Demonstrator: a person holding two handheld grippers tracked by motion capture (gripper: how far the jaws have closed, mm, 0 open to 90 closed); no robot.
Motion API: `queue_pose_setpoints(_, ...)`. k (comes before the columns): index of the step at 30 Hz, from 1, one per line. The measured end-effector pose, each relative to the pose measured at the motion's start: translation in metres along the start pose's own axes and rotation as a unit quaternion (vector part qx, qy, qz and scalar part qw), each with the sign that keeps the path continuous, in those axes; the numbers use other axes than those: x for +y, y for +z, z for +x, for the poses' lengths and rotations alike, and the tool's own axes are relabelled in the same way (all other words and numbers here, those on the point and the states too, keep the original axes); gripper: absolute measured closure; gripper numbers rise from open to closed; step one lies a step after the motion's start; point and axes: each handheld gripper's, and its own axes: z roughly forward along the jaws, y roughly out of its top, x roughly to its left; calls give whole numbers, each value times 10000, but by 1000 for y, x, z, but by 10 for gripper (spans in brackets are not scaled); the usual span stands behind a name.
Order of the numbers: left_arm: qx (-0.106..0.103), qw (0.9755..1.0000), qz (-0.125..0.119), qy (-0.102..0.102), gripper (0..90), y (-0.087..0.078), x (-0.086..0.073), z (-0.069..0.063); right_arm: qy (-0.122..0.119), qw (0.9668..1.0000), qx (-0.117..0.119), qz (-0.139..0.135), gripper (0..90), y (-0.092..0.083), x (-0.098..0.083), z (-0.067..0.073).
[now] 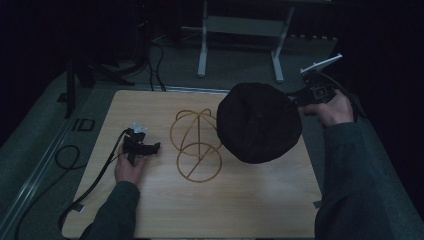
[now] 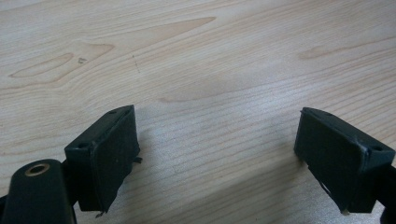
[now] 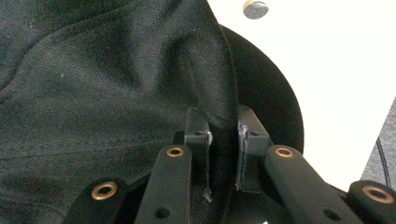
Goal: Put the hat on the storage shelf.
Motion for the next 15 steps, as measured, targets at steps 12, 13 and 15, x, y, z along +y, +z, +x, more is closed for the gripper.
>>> queue_pose_setpoints(12,0,10000,0,0,132,0,0,0,-38,9999,122,-36,787,1,4,6)
queue_pose_setpoints(13,0,10000,0,0,132,0,0,0,-37,9999,130,-39,786,1,5,7)
queue_pose_setpoints(15,0,10000,0,0,132,0,0,0,-65,9999,142,-43,786,1,6,9)
